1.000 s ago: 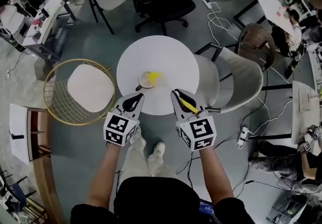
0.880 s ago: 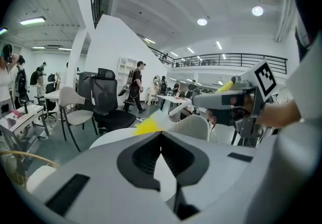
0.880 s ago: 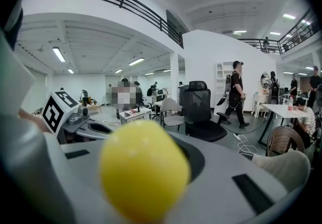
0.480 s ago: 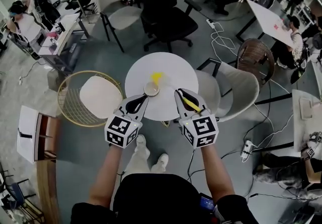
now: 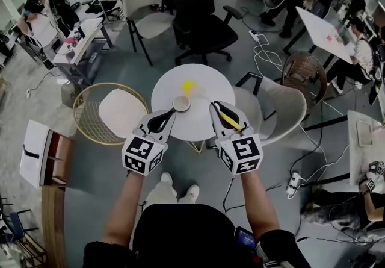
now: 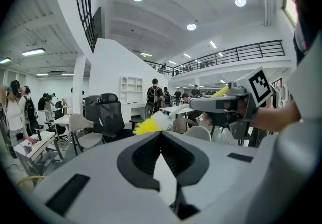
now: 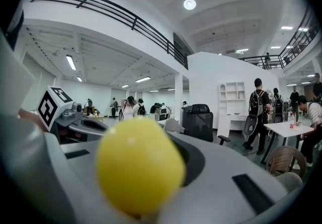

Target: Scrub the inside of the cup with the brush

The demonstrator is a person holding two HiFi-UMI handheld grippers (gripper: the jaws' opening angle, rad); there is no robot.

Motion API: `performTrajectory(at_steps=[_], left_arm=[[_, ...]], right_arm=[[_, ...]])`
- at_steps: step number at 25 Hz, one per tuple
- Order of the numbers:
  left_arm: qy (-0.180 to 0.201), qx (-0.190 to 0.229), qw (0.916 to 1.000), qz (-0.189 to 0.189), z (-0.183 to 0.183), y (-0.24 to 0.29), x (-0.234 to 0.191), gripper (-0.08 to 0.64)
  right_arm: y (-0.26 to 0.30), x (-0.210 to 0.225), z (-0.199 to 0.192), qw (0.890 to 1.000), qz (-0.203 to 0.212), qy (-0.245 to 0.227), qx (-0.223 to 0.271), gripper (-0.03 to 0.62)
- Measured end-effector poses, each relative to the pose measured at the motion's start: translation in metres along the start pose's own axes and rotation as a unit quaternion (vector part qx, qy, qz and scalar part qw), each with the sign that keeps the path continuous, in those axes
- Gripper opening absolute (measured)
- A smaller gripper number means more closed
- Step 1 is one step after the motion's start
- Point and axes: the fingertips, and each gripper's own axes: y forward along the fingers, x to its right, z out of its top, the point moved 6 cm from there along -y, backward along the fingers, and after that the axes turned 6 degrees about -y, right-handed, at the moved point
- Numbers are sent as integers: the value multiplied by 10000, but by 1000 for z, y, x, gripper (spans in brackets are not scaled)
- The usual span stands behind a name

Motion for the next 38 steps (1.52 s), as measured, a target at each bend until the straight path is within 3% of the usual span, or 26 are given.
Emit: performTrajectory(at_steps=[11, 38], left_arm=[[-48, 262, 9996, -49, 12, -34, -7, 17], [335, 794, 9950, -498, 22, -191, 6, 17]], right_arm=[[-14, -19, 29, 9996, -203, -139, 118, 48], [-84, -163, 81, 9956, -790, -348, 351, 48]])
